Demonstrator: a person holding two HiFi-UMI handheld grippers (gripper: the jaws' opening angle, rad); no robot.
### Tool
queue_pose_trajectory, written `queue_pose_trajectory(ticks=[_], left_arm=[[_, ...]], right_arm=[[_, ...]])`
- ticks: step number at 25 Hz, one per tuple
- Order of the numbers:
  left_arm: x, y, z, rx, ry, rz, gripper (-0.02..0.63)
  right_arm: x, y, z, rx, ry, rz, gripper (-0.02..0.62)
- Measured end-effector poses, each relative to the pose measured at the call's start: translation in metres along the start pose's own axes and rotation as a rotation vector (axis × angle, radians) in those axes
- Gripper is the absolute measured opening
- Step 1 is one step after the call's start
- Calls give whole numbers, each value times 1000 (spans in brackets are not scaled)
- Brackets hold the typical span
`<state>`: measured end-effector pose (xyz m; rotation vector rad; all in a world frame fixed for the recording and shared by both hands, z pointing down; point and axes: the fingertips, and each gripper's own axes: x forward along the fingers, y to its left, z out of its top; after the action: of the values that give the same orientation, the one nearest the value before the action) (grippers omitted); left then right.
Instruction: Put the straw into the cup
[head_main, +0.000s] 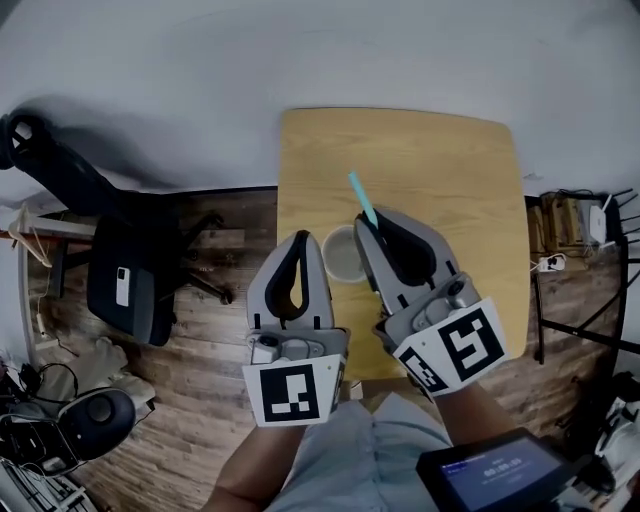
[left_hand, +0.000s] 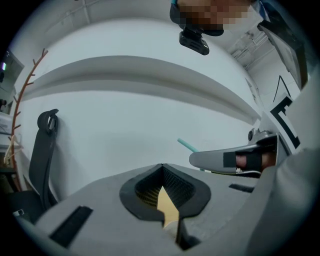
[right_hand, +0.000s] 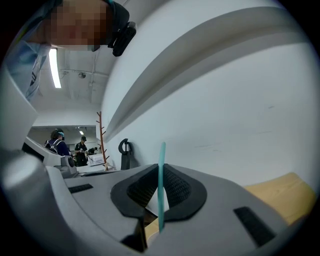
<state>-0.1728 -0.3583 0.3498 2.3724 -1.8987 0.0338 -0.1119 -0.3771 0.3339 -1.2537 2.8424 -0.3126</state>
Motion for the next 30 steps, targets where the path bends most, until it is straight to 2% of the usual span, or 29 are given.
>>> queue_pose_trajectory(ticks=[3, 6, 11, 18, 26, 30], left_arm=[[17, -2, -18, -16, 18, -1, -2], [30, -2, -39, -54, 89, -1, -2], [45, 11, -62, -82, 148, 9, -2], [57, 24, -80, -91, 185, 11, -2], [61, 30, -90, -81, 194, 17, -2], [63, 36, -88, -96, 195, 34, -2]], right_arm=[[7, -12, -21, 17, 31, 3, 23], [15, -22, -40, 35, 67, 1, 25], [31, -33, -66, 67, 115, -10, 25], [47, -40, -93, 89, 168, -21, 26], [55, -43, -100, 79, 178, -15, 29], [59, -44, -104, 47, 201, -25, 51]])
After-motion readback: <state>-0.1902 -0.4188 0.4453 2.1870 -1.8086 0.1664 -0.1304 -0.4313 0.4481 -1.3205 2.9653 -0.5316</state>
